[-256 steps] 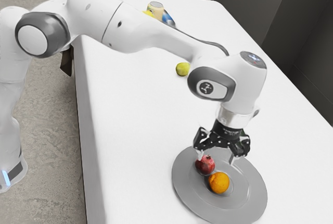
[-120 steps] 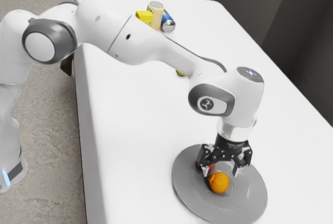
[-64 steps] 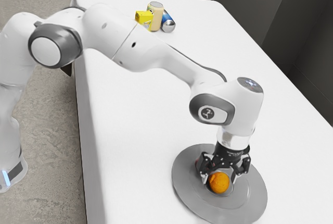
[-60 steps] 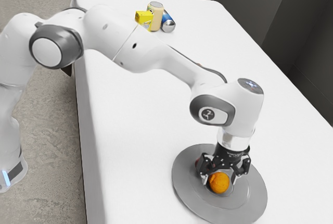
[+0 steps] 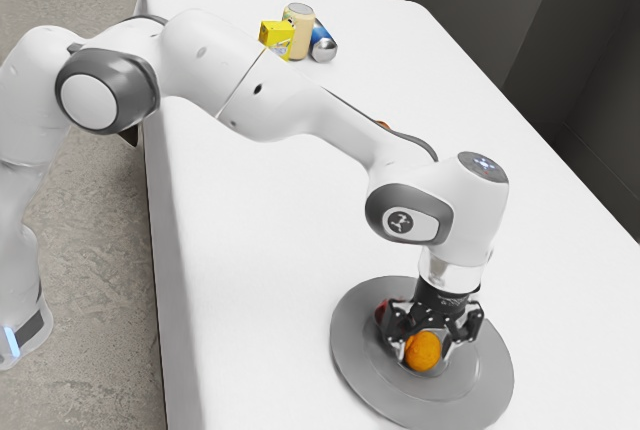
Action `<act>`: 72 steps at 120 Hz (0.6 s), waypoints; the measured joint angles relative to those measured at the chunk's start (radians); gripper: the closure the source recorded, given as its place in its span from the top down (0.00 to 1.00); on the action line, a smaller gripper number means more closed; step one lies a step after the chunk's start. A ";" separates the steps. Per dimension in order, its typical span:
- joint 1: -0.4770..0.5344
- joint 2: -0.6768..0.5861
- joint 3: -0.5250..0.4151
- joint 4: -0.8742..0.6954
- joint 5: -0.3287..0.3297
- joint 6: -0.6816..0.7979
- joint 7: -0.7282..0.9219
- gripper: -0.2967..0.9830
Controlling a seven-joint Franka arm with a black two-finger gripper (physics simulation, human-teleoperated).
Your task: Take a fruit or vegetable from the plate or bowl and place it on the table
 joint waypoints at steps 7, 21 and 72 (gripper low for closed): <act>0.000 -0.001 -0.002 -0.001 -0.001 0.000 0.003 0.52; 0.000 -0.002 -0.005 -0.005 -0.003 -0.001 0.008 0.48; -0.003 -0.073 -0.003 0.088 0.027 -0.045 0.035 0.47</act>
